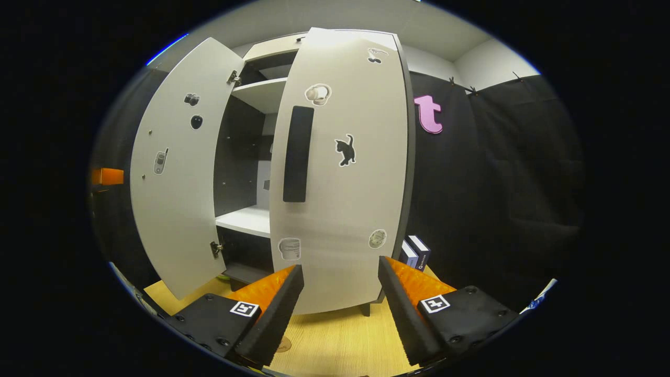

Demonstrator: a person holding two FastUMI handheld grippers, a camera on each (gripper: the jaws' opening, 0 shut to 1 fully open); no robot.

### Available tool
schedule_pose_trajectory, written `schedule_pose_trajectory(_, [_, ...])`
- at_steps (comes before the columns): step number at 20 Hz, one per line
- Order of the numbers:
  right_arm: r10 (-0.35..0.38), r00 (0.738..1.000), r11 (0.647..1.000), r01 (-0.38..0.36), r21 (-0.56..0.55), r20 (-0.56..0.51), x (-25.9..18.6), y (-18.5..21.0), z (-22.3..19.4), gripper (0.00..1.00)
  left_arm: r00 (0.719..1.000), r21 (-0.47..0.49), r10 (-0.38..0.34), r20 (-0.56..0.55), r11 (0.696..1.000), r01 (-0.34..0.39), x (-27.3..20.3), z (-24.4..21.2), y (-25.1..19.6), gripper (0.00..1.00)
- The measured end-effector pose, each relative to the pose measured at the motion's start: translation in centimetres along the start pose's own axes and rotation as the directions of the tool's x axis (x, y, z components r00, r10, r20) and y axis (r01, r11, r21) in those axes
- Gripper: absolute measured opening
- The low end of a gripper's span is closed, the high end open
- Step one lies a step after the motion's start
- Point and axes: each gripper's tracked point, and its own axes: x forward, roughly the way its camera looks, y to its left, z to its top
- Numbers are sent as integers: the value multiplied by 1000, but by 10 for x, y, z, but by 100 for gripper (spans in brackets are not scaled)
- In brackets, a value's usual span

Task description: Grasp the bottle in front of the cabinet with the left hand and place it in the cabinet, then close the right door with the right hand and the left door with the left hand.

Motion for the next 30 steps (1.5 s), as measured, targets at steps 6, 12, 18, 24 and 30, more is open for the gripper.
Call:
schedule_pose_trajectory(6, [-34,999,999,33,9,12,-16,-21,8,96,998,-18,55,-44,998,-55,29,-33,24,95])
schedule_pose_trajectory(12, [-71,997,997,71,25,27,-28,-45,12,96,997,-43,28,-72,999,-31,40,-53,14,95])
schedule_pose_trajectory(18, [-82,996,996,81,35,38,-35,-59,12,96,997,-7,40,-71,999,-41,37,-52,9,94])
schedule_pose_trajectory(24, [-89,995,995,87,49,49,-38,-69,14,96,996,17,-37,-84,999,38,35,-55,-26,94])
schedule_pose_trajectory(30, [-104,993,994,102,47,52,-45,-85,14,96,987,-5,-126,-100,992,126,39,-60,-68,94])
